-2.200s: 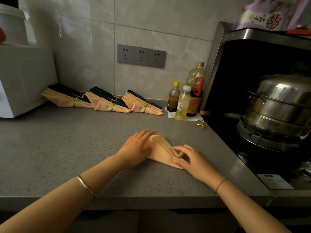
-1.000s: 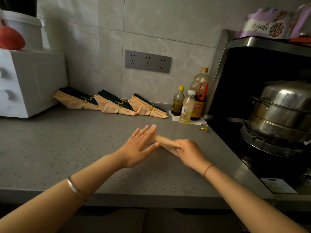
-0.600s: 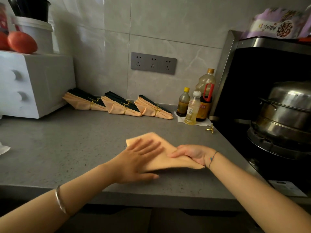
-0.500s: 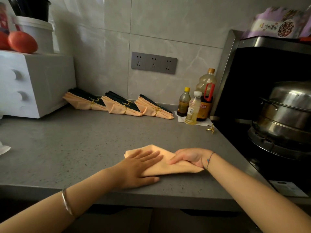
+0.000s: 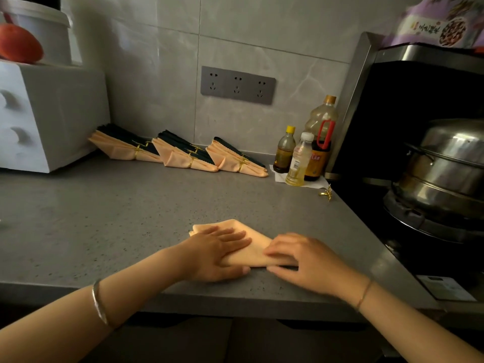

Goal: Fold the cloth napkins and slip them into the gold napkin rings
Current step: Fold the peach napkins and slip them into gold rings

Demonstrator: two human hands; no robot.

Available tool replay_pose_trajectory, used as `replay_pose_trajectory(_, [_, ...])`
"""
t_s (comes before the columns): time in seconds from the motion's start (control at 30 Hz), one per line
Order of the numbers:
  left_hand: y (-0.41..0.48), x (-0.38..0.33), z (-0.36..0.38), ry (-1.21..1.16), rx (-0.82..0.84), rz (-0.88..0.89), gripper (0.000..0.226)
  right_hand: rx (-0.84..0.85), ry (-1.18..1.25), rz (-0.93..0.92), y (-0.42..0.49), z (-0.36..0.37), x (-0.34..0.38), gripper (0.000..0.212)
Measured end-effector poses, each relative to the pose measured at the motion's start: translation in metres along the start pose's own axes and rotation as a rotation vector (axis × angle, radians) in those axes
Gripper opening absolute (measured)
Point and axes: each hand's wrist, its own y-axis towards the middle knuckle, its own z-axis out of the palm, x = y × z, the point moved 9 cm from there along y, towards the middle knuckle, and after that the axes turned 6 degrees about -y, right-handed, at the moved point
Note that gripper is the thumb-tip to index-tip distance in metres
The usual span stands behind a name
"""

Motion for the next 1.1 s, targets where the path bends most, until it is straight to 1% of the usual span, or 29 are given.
replay_pose_trajectory(0.07, [0.001, -0.004, -0.003, 0.034, -0.001, 0.012, 0.070, -0.010, -0.048, -0.039, -0.005, 0.007, 0.001, 0.036])
replay_pose_trajectory(0.2, [0.001, -0.015, -0.014, 0.064, -0.017, 0.049, 0.063, -0.081, -0.058, -0.046, -0.004, 0.012, -0.001, 0.031])
replay_pose_trajectory(0.3, [-0.004, -0.018, -0.026, 0.013, -0.082, 0.089, 0.056, -0.148, -0.026, 0.040, -0.003, 0.011, -0.007, 0.024])
replay_pose_trajectory(0.4, [-0.007, -0.004, -0.032, 0.018, -0.084, 0.063, 0.052, -0.191, 0.131, 0.178, -0.004, 0.010, -0.021, 0.019])
replay_pose_trajectory(0.47, [-0.003, 0.014, -0.040, -0.082, -0.118, -0.039, 0.044, -0.168, 0.277, 0.279, -0.003, 0.014, -0.036, 0.017])
replay_pose_trajectory(0.53, [0.003, 0.029, -0.048, -0.297, -0.187, -0.130, 0.033, -0.115, 0.438, 0.370, 0.001, 0.020, -0.049, 0.014])
replay_pose_trajectory(0.6, [0.013, 0.038, -0.053, -0.437, -0.248, -0.141, 0.031, -0.088, 0.562, 0.437, 0.004, 0.024, -0.059, 0.011])
replay_pose_trajectory(0.7, [0.026, 0.047, -0.056, -0.526, -0.267, -0.163, 0.031, -0.081, 0.683, 0.495, 0.009, 0.025, -0.067, 0.010])
replay_pose_trajectory(0.73, [0.030, 0.050, -0.056, -0.530, -0.265, -0.172, 0.033, -0.073, 0.710, 0.516, 0.011, 0.026, -0.069, 0.011])
replay_pose_trajectory(0.83, [0.039, 0.060, -0.054, -0.468, -0.259, -0.241, 0.062, -0.029, 0.712, 0.563, 0.016, 0.029, -0.072, 0.017])
replay_pose_trajectory(0.93, [0.044, 0.067, -0.049, -0.436, -0.248, -0.289, 0.061, -0.003, 0.684, 0.576, 0.019, 0.029, -0.073, 0.017])
replay_pose_trajectory(1.03, [0.041, 0.065, -0.051, -0.317, -0.259, -0.301, 0.062, 0.022, 0.535, 0.552, 0.025, 0.030, -0.073, 0.016])
replay_pose_trajectory(1.1, [0.037, 0.051, -0.063, -0.181, -0.352, -0.208, 0.061, 0.051, 0.439, 0.545, 0.026, 0.028, -0.074, 0.019])
